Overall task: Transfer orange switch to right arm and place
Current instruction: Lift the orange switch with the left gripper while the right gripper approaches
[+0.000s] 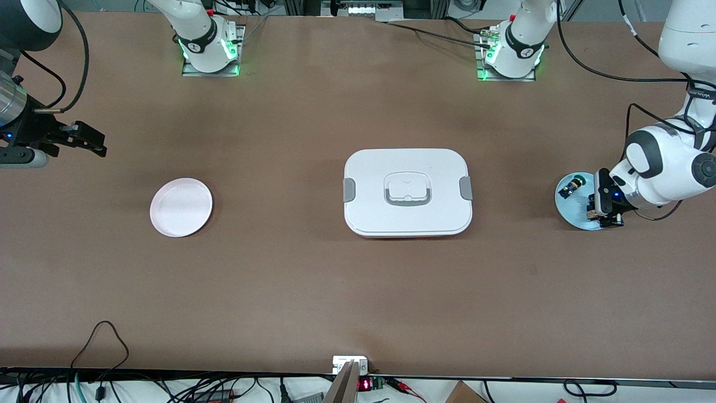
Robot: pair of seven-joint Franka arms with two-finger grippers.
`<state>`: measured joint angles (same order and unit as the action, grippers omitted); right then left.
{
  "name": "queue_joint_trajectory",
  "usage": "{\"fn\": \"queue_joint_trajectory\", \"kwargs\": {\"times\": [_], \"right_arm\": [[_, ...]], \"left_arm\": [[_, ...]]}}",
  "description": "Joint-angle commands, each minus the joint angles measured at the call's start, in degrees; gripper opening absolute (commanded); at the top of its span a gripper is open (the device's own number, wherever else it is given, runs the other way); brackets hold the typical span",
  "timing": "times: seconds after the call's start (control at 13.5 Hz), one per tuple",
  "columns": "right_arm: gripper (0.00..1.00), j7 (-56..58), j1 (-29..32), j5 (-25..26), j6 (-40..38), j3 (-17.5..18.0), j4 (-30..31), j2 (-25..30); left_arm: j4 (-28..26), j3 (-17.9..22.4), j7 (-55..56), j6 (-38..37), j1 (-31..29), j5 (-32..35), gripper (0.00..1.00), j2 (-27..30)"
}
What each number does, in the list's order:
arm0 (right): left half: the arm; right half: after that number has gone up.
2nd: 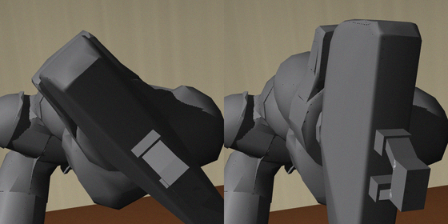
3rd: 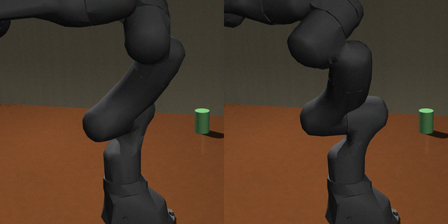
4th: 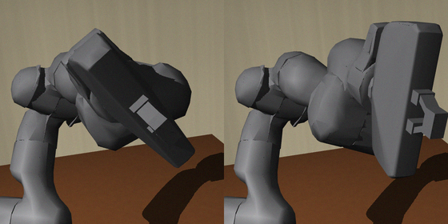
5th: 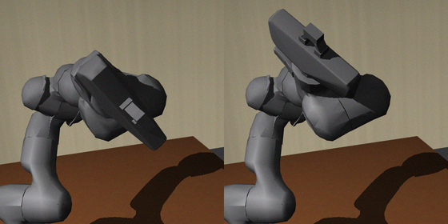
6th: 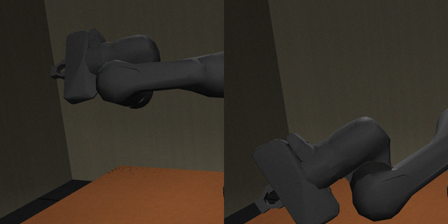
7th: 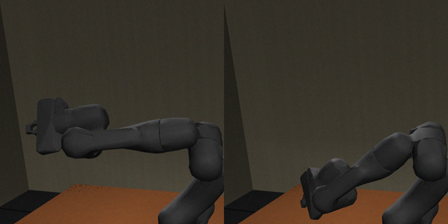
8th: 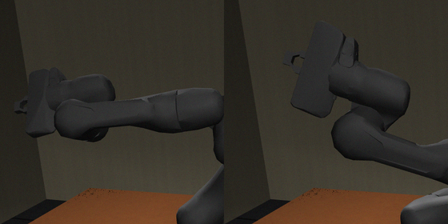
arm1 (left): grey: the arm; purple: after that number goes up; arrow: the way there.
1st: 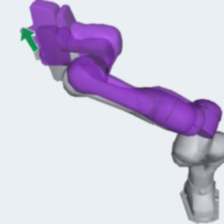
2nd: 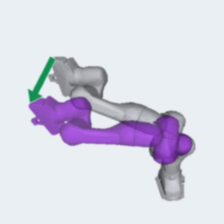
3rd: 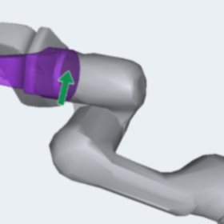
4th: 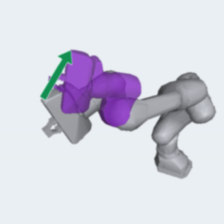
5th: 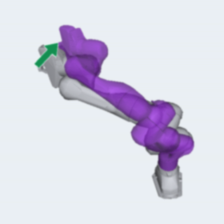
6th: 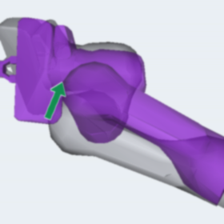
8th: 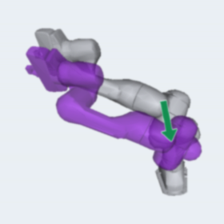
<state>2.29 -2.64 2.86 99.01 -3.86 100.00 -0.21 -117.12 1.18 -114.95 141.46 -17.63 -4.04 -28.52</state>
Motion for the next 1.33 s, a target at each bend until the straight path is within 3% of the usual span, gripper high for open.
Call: {"fn": "queue_joint_trajectory", "kwargs": {"times": [0.0, 0.15, 0.3, 0.59, 0.74, 0.89, 1.03, 1.26], "right_arm": [[1.00, -0.5, -0.1, -1.0, -2.9, -0.3, -1.1, -0.2], [1.00, -0.2, -0.1, -2.7, -3.4, -0.3, -1.3, 0.0], [1.00, -0.2, -0.3, -8.0, -3.7, -0.3, -1.9, 0.6], [1.00, -0.3, -0.3, -26.1, -6.3, -0.4, -1.8, 0.0], [1.00, -0.3, -1.8, -35.9, -5.9, -0.2, -1.7, -2.1], [1.00, 0.4, -2.3, -48.9, -6.6, -0.2, -1.4, -5.3], [1.00, 3.2, -3.3, -57.2, -6.1, -0.1, -1.4, -7.2], [1.00, 8.8, -4.8, -71.1, -5.7, -0.1, -1.2, -10.9]], "left_arm": [[1.0, -0.6, 3.9, -3.7, 0.1, -5.6, 0.00, 2.9], [1.8, -2.0, 5.6, -5.5, 0.4, -9.9, 0.00, 3.6], [5.0, -4.4, 5.4, -13.4, 0.9, -17.8, 0.00, 4.4], [8.0, -8.0, 4.9, -28.8, 2.8, -38.2, 0.00, 5.8], [8.2, -10.8, 4.9, -32.9, 3.1, -49.9, 0.00, 5.7], [8.3, -13.9, 5.0, -34.1, 5.1, -59.7, 0.00, 5.8], [8.3, -17.5, 5.3, -34.1, 7.8, -71.7, 0.00, 6.3], [8.4, -19.7, 6.1, -33.3, 15.1, -90.5, 0.00, 7.2]]}}
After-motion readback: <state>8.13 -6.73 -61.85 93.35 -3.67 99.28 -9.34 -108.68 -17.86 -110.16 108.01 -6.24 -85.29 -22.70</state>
